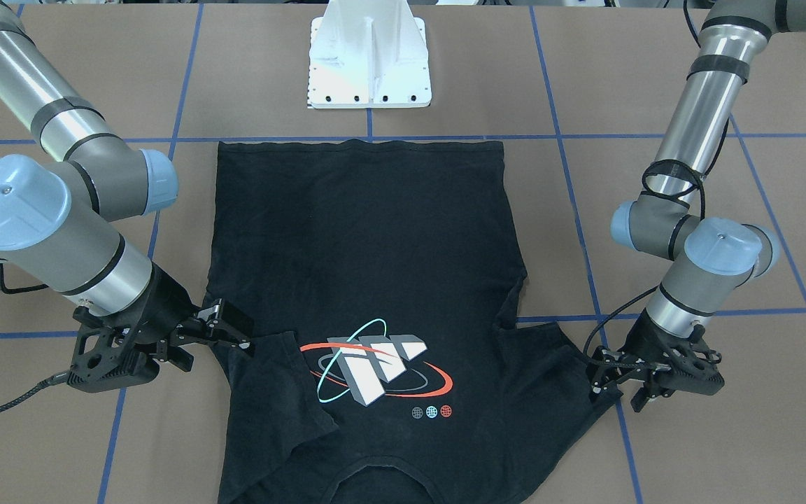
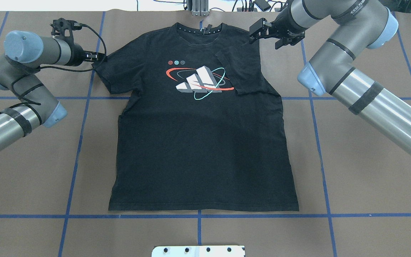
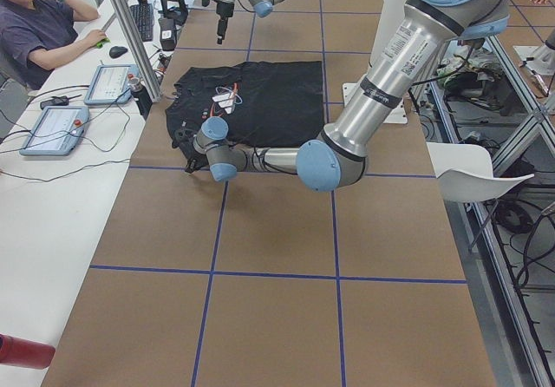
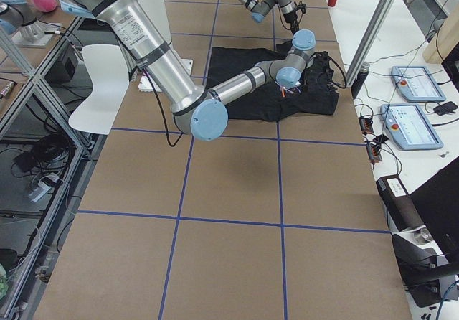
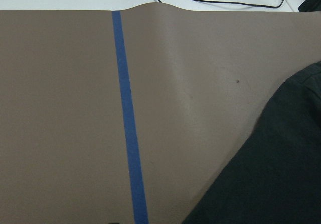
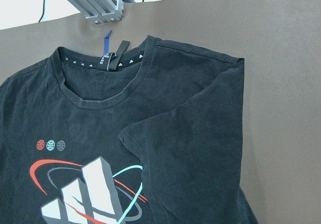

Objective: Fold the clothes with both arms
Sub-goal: 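Position the left gripper at the sleeve nearest it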

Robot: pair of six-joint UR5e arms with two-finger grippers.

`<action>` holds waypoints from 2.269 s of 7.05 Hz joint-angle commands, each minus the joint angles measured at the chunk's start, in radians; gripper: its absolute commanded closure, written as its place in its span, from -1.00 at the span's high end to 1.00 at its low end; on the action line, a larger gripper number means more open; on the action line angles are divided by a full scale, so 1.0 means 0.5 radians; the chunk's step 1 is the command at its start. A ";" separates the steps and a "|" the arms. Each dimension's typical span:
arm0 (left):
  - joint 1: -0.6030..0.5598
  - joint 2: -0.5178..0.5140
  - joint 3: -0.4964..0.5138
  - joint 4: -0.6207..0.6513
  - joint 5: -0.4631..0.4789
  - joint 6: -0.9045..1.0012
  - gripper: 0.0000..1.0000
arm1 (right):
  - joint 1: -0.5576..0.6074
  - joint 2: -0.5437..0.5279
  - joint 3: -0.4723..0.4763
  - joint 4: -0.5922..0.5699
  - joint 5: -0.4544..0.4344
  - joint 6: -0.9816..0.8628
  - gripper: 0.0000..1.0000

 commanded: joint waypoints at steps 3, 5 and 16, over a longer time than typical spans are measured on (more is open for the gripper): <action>0.002 0.003 0.004 0.002 0.000 0.004 0.26 | 0.000 0.000 -0.001 0.000 0.000 0.003 0.99; 0.002 0.003 0.001 0.002 0.000 0.004 0.26 | 0.000 0.000 -0.001 0.000 0.000 0.003 0.99; 0.002 0.046 -0.024 0.011 -0.006 -0.005 -0.55 | 0.000 0.000 -0.001 0.000 0.000 0.006 0.99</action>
